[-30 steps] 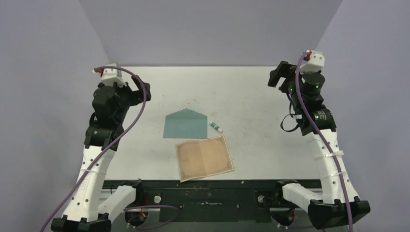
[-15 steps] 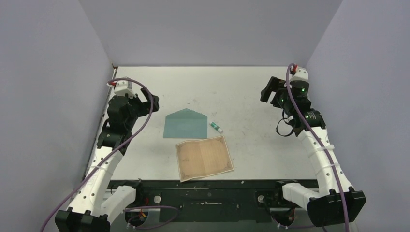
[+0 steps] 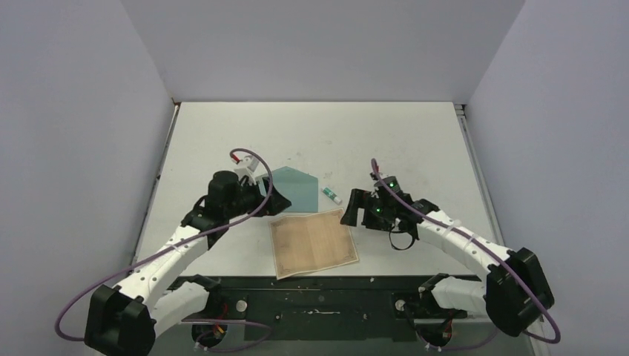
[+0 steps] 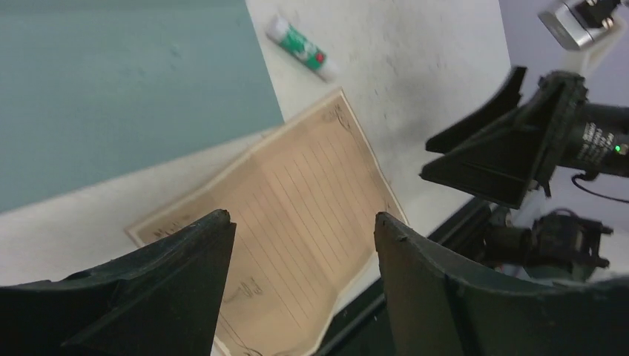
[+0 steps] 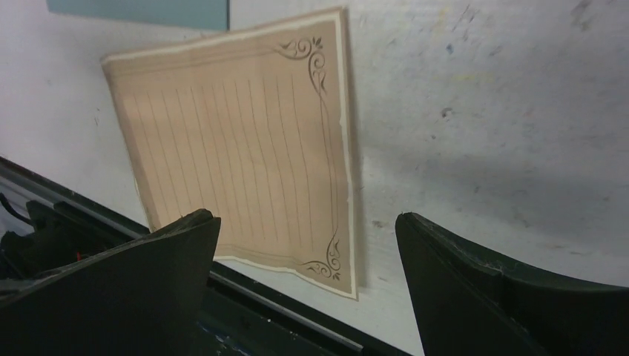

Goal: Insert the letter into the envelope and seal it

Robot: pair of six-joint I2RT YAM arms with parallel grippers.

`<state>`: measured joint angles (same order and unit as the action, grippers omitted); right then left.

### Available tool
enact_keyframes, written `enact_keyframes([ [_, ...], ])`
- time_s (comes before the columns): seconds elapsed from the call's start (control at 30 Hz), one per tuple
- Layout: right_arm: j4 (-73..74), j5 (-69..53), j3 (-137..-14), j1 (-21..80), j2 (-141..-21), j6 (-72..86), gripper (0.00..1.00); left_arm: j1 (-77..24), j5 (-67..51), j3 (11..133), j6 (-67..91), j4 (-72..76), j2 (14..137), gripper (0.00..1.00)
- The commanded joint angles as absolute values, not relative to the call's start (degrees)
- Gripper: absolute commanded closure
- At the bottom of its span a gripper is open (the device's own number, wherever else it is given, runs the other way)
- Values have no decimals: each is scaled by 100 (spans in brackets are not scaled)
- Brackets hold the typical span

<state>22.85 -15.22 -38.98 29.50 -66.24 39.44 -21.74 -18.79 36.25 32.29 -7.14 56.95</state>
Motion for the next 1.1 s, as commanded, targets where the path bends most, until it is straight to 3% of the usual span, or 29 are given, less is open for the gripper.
enact_keyframes([
  [0.0, 1825, -1089, -3810, 3574, -6995, 4788, 5, -2781, -2424, 3280, 3762, -393, 5679, 36],
  [0.2, 1968, -905, -3547, 3639, -7153, 4891, 0, -3125, -2327, 2852, 4156, -279, 5989, 49],
  [0.53, 648, -2171, -2527, 3639, -7108, 5212, 20, -3164, -2598, 2607, 4623, -236, 6867, 61],
  [0.77, 53, -2682, -2208, 3647, -7236, 5353, 26, -3164, -2274, 2613, 4733, -695, 7358, 72],
  [1.07, -806, -2925, -2054, 3645, -7340, 5554, 42, -3164, -2166, 2553, 4887, -719, 7478, 74],
])
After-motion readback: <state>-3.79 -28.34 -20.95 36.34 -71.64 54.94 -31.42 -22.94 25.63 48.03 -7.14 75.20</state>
